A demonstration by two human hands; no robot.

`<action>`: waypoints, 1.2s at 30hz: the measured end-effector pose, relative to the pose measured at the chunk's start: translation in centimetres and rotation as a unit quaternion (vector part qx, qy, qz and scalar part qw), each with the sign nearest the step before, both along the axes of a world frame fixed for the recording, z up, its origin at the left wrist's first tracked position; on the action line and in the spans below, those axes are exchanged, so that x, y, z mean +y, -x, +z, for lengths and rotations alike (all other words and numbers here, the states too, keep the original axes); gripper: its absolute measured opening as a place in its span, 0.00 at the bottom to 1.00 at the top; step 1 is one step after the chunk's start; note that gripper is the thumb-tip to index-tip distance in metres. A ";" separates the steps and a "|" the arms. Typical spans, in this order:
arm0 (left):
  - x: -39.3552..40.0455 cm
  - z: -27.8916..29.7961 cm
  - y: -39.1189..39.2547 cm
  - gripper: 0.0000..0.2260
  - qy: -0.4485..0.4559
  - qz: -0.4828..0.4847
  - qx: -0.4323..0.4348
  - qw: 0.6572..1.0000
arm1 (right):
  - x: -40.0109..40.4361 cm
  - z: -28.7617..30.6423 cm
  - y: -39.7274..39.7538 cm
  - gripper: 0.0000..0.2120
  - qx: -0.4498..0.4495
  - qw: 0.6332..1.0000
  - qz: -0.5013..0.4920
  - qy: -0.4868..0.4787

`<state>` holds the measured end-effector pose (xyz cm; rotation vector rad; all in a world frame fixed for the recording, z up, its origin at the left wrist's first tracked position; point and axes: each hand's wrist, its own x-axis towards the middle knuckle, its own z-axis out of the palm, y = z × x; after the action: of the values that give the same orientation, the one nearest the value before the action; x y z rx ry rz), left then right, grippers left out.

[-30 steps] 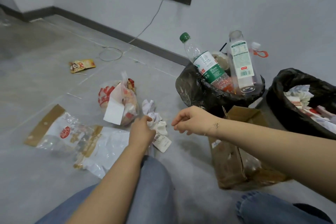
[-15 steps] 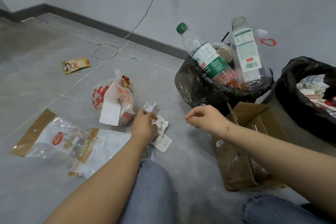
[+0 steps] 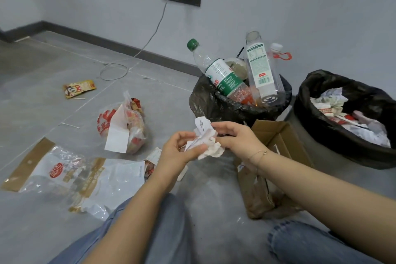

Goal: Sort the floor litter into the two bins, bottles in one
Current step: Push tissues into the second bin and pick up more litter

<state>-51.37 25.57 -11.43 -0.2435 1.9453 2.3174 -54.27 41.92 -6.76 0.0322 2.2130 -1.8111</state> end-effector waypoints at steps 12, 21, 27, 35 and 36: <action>5.6 5.9 1.2 0.17 -0.113 -0.026 0.058 0.992 | 4.8 5.6 -0.5 0.08 0.066 0.985 -0.125 0.096; 13.0 11.1 3.7 0.20 -0.147 -0.139 0.066 0.977 | 13.1 10.4 -0.9 0.05 0.173 0.962 -0.209 0.028; 16.6 11.0 4.4 0.24 -0.034 -0.146 0.083 0.985 | 21.6 11.4 0.1 0.05 0.257 0.894 -0.315 -0.190; 16.9 8.4 1.7 0.21 0.035 -0.153 0.087 0.984 | 27.4 9.1 0.0 0.08 0.058 0.903 -0.195 -0.379; 16.3 8.0 1.4 0.20 0.030 -0.139 0.081 0.987 | 27.6 9.7 0.0 0.08 0.061 0.906 -0.216 -0.359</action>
<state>-52.74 41.82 -3.41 0.2050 1.9760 2.1580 -54.24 69.49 2.90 0.6123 3.0215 -1.0576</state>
